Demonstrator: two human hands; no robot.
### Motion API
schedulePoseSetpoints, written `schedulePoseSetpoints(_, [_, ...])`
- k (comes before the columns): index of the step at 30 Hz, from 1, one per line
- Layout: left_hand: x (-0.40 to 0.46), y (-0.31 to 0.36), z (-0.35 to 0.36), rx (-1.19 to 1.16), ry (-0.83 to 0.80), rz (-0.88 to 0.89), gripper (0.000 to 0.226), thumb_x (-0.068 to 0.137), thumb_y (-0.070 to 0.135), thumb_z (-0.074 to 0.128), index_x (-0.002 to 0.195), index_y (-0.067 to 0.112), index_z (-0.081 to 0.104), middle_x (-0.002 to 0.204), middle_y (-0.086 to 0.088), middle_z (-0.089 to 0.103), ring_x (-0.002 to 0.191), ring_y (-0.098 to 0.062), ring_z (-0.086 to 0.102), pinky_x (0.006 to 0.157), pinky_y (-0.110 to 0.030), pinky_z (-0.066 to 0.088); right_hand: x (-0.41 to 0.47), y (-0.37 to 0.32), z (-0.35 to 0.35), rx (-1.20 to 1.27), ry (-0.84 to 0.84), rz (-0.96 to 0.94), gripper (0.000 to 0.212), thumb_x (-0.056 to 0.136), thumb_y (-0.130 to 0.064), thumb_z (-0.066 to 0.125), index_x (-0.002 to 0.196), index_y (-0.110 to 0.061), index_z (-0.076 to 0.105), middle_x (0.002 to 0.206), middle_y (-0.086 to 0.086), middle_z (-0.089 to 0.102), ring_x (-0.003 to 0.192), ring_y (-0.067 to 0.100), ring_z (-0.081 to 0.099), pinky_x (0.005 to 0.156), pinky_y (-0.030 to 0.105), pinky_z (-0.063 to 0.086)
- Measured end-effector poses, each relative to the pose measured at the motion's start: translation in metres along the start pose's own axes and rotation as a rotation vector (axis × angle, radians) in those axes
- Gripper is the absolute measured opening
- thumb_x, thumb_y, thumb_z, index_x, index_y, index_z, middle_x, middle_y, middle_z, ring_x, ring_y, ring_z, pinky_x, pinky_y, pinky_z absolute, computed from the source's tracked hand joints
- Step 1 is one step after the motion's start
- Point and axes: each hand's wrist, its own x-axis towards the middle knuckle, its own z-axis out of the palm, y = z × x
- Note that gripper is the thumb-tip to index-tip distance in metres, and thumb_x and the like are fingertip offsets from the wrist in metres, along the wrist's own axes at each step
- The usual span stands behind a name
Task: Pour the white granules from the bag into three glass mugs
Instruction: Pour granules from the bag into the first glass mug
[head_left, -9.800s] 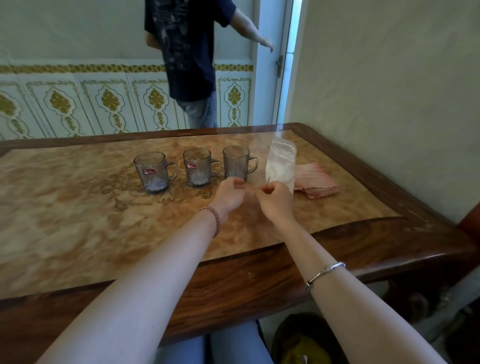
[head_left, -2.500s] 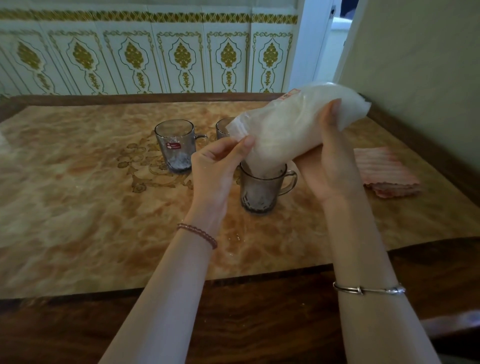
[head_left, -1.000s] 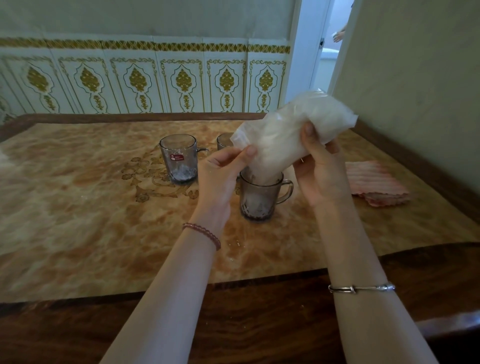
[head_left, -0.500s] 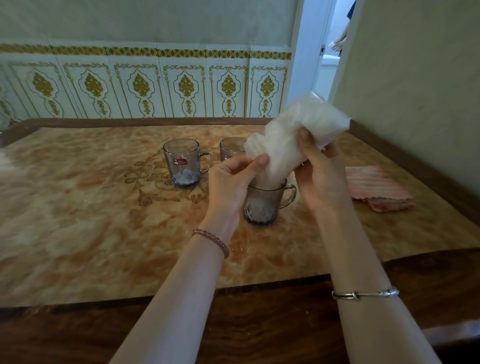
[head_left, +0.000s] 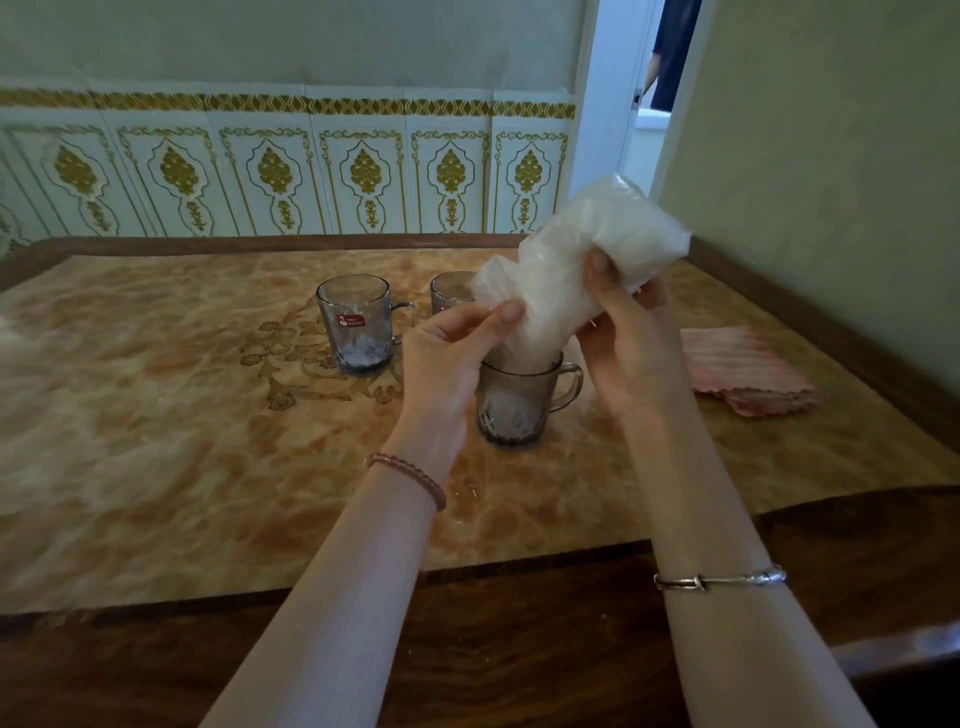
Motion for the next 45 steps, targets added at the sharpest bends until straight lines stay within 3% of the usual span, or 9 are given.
schedulePoseSetpoints(6, [0.0048,0.0028,-0.0050,-0.035,0.022,-0.030,0.011,0.076,0.019,0.077,0.083,0.010,0.075,0.078,0.003,0.072,0.079,-0.005,0.064,0.073,-0.017,0.050,0.0020,-0.0029,-0.0041,0.030,0.005,-0.015,0.099,0.061,-0.027,0.090,0.142,0.003,0.040,0.144,0.027,0.045,0.132,0.039,0.048,0.103,0.052,0.046])
schedulePoseSetpoints(12, [0.0023,-0.0001,0.0001,0.070,-0.010,0.011,0.011,0.072,0.017,0.080,0.077,0.008,0.075,0.076,-0.003,0.072,0.074,-0.008,0.065,0.069,-0.018,0.052,0.0012,0.0015,-0.0023,0.004,0.007,0.008,0.098,0.058,-0.027,0.091,0.138,0.002,0.044,0.139,0.025,0.051,0.127,0.036,0.052,0.099,0.049,0.050])
schedulePoseSetpoints(17, [0.0087,0.0047,-0.0058,0.044,0.013,0.010,0.012,0.074,0.021,0.079,0.077,0.010,0.074,0.078,0.001,0.071,0.080,-0.006,0.064,0.072,-0.017,0.052,0.0063,-0.0036,-0.0085,0.035,-0.002,-0.022,0.100,0.063,-0.026,0.090,0.140,0.009,0.038,0.144,0.032,0.040,0.134,0.043,0.043,0.107,0.054,0.042])
schedulePoseSetpoints(21, [0.0074,0.0023,-0.0042,0.052,0.006,-0.019,0.016,0.072,0.023,0.079,0.078,0.009,0.074,0.076,0.001,0.071,0.076,-0.006,0.064,0.072,-0.018,0.052,0.0054,-0.0002,-0.0059,0.036,-0.024,-0.013,0.100,0.063,-0.026,0.089,0.141,0.008,0.037,0.145,0.032,0.040,0.134,0.042,0.043,0.109,0.056,0.039])
schedulePoseSetpoints(26, [0.0005,-0.0016,0.0006,0.060,-0.032,-0.005,0.010,0.074,0.017,0.078,0.074,0.008,0.073,0.063,0.004,0.068,0.060,-0.002,0.061,0.060,-0.012,0.048,0.0020,0.0024,-0.0018,0.024,-0.010,0.015,0.101,0.061,-0.028,0.090,0.140,0.007,0.039,0.144,0.031,0.042,0.133,0.042,0.045,0.105,0.054,0.043])
schedulePoseSetpoints(32, [0.0063,0.0025,-0.0068,0.003,-0.018,-0.013,0.013,0.075,0.020,0.077,0.082,0.009,0.075,0.082,-0.001,0.072,0.082,-0.008,0.064,0.079,-0.023,0.051,0.0073,-0.0037,-0.0108,0.045,-0.014,-0.008,0.097,0.066,-0.025,0.088,0.140,0.010,0.037,0.145,0.034,0.038,0.135,0.044,0.042,0.111,0.059,0.035])
schedulePoseSetpoints(38, [0.0012,-0.0014,0.0003,0.002,-0.026,-0.010,0.011,0.076,0.013,0.075,0.081,0.003,0.072,0.065,0.006,0.070,0.063,0.000,0.063,0.060,-0.013,0.048,0.0010,0.0024,-0.0010,0.018,-0.005,0.021,0.099,0.058,-0.026,0.091,0.139,0.004,0.043,0.142,0.028,0.047,0.131,0.040,0.048,0.106,0.056,0.042])
schedulePoseSetpoints(43, [0.0075,-0.0007,-0.0054,0.000,0.002,-0.024,0.015,0.074,0.021,0.078,0.081,0.009,0.074,0.079,0.000,0.072,0.083,-0.010,0.064,0.070,-0.018,0.050,0.0048,-0.0027,-0.0069,0.036,-0.015,-0.002,0.098,0.063,-0.025,0.090,0.140,0.009,0.038,0.144,0.033,0.041,0.133,0.044,0.044,0.108,0.058,0.038])
schedulePoseSetpoints(45, [0.0082,-0.0002,-0.0054,-0.015,-0.004,-0.020,0.014,0.075,0.019,0.077,0.082,0.008,0.074,0.080,-0.002,0.072,0.082,-0.010,0.066,0.068,-0.016,0.051,0.0054,-0.0039,-0.0086,0.047,-0.011,-0.019,0.099,0.064,-0.026,0.089,0.140,0.010,0.037,0.145,0.033,0.039,0.134,0.044,0.042,0.110,0.059,0.035])
